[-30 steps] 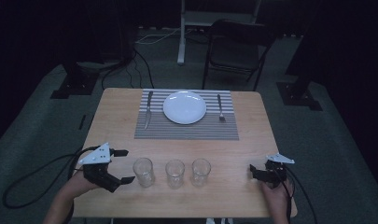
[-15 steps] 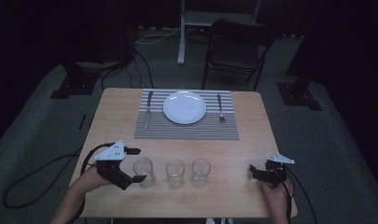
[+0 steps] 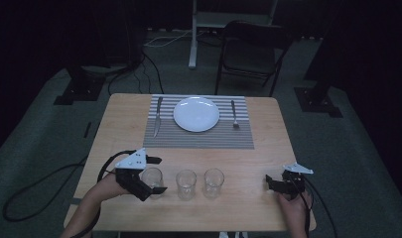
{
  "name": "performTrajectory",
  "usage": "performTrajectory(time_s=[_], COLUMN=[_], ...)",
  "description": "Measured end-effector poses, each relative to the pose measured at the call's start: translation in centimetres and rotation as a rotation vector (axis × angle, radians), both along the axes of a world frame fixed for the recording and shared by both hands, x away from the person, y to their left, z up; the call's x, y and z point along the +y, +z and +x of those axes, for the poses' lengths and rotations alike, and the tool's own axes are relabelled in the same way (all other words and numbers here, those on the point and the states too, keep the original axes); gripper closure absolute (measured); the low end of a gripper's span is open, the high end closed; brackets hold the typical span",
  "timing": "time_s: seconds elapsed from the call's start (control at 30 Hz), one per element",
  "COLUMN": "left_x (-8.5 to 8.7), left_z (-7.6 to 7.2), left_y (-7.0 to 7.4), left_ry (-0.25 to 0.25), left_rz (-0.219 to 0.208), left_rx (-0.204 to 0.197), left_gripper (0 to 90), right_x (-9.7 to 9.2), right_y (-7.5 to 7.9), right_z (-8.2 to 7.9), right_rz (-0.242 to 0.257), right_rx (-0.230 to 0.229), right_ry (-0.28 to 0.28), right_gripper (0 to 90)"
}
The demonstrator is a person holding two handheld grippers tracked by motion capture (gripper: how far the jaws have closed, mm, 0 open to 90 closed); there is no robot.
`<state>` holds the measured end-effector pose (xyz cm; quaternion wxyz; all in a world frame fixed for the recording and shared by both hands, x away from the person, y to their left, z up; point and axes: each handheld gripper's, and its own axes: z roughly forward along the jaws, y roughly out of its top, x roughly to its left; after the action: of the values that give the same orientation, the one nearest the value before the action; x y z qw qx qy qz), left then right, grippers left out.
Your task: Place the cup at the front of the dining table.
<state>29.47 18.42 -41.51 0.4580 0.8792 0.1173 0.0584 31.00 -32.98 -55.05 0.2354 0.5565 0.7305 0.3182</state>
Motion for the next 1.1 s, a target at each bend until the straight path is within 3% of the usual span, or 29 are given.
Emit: performTrajectory(time_s=[0.33, 0.73, 1.1], left_x=[-3.1, -6.9, -9.4], left_z=[0.5, 1.3, 1.9], left_y=[0.8, 0.8, 0.1], left_ry=[-0.063, -0.117, -0.120], left_rz=[0.007, 0.080, 0.129], left_rx=[-0.001, 0.003, 0.029], left_gripper=[5.5, 5.5, 5.5], right_x=[0.0, 0.0, 0.0], right_y=[0.0, 0.0, 0.0], right_z=[0.0, 0.0, 0.0], right_rz=[0.000, 0.000, 0.000], right_rx=[0.000, 0.000, 0.000], right_ry=[0.000, 0.000, 0.000], right_gripper=[14.8, 14.9, 14.9])
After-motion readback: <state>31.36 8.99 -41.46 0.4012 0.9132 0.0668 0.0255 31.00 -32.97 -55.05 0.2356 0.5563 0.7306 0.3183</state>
